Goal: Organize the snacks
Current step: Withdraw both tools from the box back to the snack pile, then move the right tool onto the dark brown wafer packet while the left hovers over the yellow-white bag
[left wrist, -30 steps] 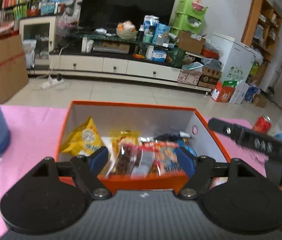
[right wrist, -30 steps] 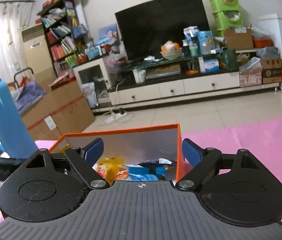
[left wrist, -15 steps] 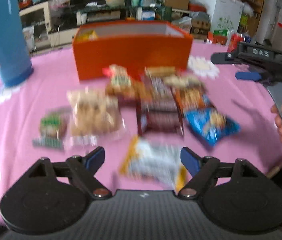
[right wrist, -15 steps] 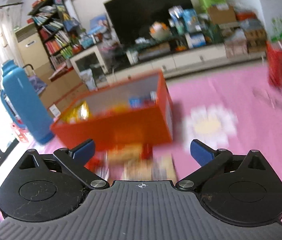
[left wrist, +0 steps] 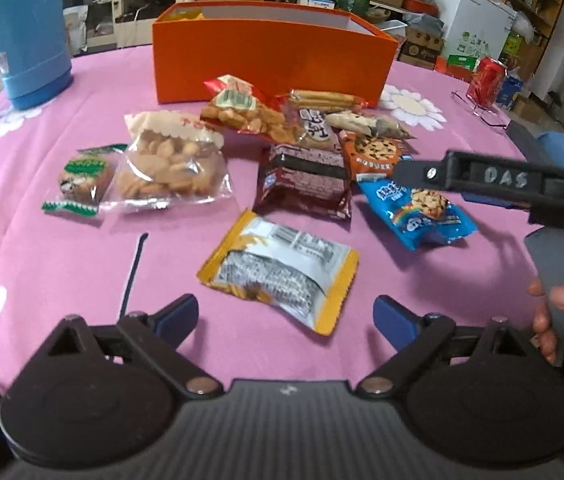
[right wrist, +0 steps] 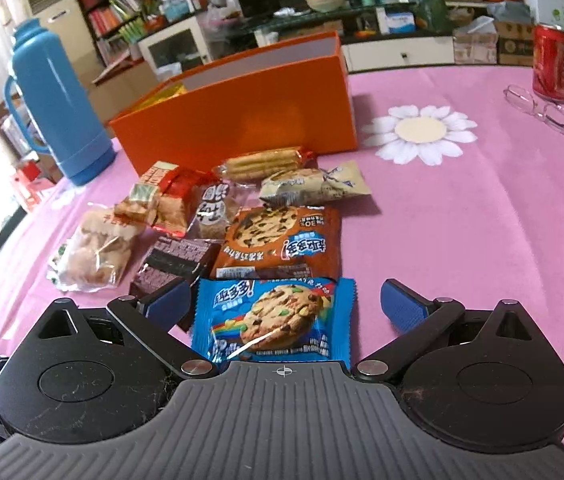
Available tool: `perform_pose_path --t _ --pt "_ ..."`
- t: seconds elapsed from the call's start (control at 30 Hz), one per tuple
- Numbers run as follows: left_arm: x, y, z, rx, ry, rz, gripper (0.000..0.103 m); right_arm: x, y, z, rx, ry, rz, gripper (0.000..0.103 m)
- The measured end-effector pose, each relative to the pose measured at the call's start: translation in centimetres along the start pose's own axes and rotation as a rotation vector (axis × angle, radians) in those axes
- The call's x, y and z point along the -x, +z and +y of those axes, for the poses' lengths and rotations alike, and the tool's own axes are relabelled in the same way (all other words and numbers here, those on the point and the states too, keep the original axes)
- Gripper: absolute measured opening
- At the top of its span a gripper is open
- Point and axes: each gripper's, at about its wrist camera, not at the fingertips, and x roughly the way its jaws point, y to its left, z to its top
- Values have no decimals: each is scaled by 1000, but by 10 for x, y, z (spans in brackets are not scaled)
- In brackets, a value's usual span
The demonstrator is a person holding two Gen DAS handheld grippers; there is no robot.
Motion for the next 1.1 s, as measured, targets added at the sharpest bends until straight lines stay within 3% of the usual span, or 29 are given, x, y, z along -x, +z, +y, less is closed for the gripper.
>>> perform_pose_path --t 0.07,0.1,0.23,0.37,0.5,0.6,0.8,0.97,1.0,1.1 --pt "-5 1 1 -26 41 10 84 2 3 -3 -23 17 -12 98" --pt "-6 2 4 -33 70 11 89 3 3 -4 -31 20 -13 99" --pt "-5 1 34 23 141 16 90 2 2 -11 -51 10 3 99" --pt "3 1 53 62 137 15 90 3 3 -19 -90 22 3 99" --pt "13 11 42 18 99 -32 93 1 4 -18 -93 28 7 99" --pt "7 24 35 66 44 -27 94 0 4 -16 -81 25 11 99" --pt "-29 43 21 86 146 -12 93 1 4 -19 -92 25 8 99" --pt "-38 35 31 70 175 16 81 -1 -1 -12 -40 38 35 99" --pt "-37 32 33 62 183 17 74 -2 -3 -6 -7 40 45 99" --pt "-34 29 40 68 189 18 72 -8 -5 8 84 0 55 99"
